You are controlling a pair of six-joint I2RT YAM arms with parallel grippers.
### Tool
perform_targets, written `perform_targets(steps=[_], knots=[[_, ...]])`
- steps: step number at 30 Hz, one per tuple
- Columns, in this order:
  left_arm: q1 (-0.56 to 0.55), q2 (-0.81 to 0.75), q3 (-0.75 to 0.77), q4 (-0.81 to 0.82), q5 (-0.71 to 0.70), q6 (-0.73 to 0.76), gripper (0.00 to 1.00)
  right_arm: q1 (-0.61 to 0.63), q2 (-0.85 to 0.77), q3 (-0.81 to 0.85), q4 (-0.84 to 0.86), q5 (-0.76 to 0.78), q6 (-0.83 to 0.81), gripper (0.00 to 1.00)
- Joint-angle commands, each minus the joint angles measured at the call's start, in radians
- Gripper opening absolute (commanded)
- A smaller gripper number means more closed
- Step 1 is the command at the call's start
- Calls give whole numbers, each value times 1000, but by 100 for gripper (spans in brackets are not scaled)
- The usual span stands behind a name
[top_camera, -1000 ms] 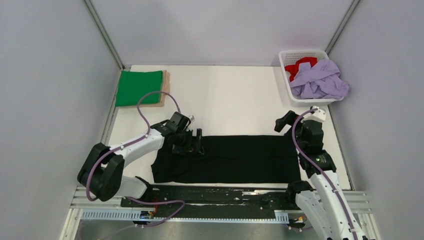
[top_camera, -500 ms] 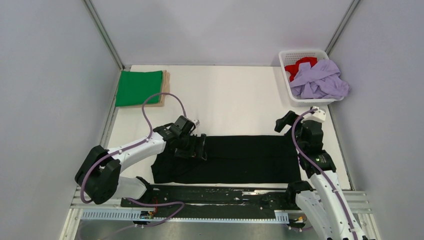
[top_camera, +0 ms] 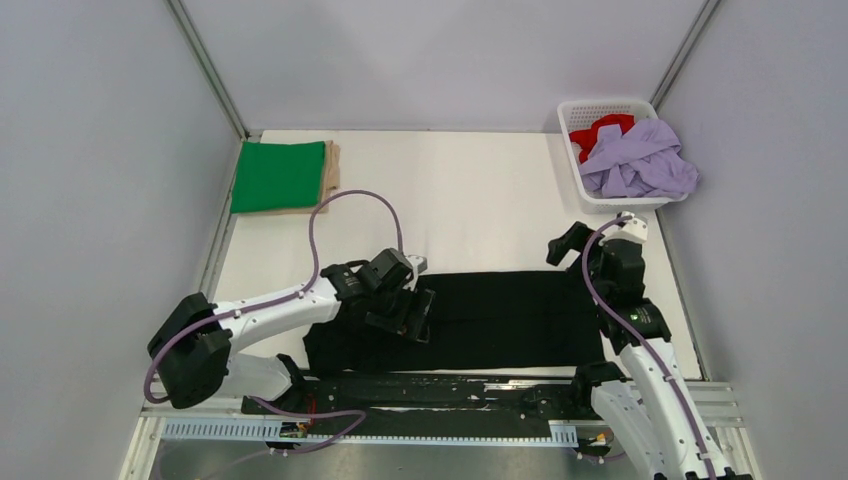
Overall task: Fold and stack the t-shirts
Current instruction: Fold the other side of the tshirt into a rectangle
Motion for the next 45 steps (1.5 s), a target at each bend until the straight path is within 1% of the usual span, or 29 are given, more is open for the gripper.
perform_targets(steps=[1,2,4,6,7,9,10,11,13,14,15,16,17,18,19,21,23,24,26,30,33,37,41,45], knots=[[-83,-10,50,0,33,69,100,1,9,9,26,-47,-10,100],[-100,-14,48,-4,42,78,100,1,11,10,27,-58,-15,100],[-108,-24,46,-35,16,81,100,1,16,13,27,-91,-20,100],[-108,-45,51,-81,-57,69,100,2,22,15,27,-112,-24,100],[-107,-56,59,-115,-137,42,100,1,27,17,27,-163,-26,100],[-102,-119,73,-157,-243,-2,100,2,43,21,32,-230,-29,100],[-89,-138,77,-169,-269,-17,100,2,57,21,42,-281,-32,100],[-76,-189,78,-187,-307,-49,100,5,76,20,61,-370,-44,100],[-22,-279,62,-204,-344,-98,100,39,129,16,114,-548,-60,100],[35,-311,49,-194,-348,-114,100,79,179,10,157,-612,-60,99],[113,-372,17,-184,-341,-118,100,159,221,5,202,-649,-61,97],[158,-396,-21,-151,-331,-118,100,226,275,6,252,-662,-61,96],[243,-431,-38,-131,-289,-114,100,297,329,16,291,-665,-73,96],[279,-438,-67,-85,-260,-105,100,363,396,44,328,-663,-85,95],[342,-432,-79,-65,-210,-103,100,428,464,77,342,-666,-103,94],[402,-378,-101,-8,-114,-98,100,528,608,156,362,-694,-144,92],[434,-294,-110,38,-77,-93,100,595,746,245,352,-725,-184,92],[443,-262,-111,73,-71,-85,100,623,811,285,357,-733,-197,92],[471,-151,-108,115,-73,-84,100,661,926,358,367,-736,-225,91],[559,-51,-120,199,-54,-93,98,705,1098,465,364,-760,-267,90],[592,-17,-122,217,-77,-81,98,723,1160,497,365,-778,-278,90],[638,25,-120,234,-77,-65,97,752,1200,502,370,-818,-299,89],[654,59,-110,249,-74,-65,97,800,1188,482,381,-851,-344,88],[660,101,-100,253,-75,-65,97,848,1127,434,383,-818,-377,88]])
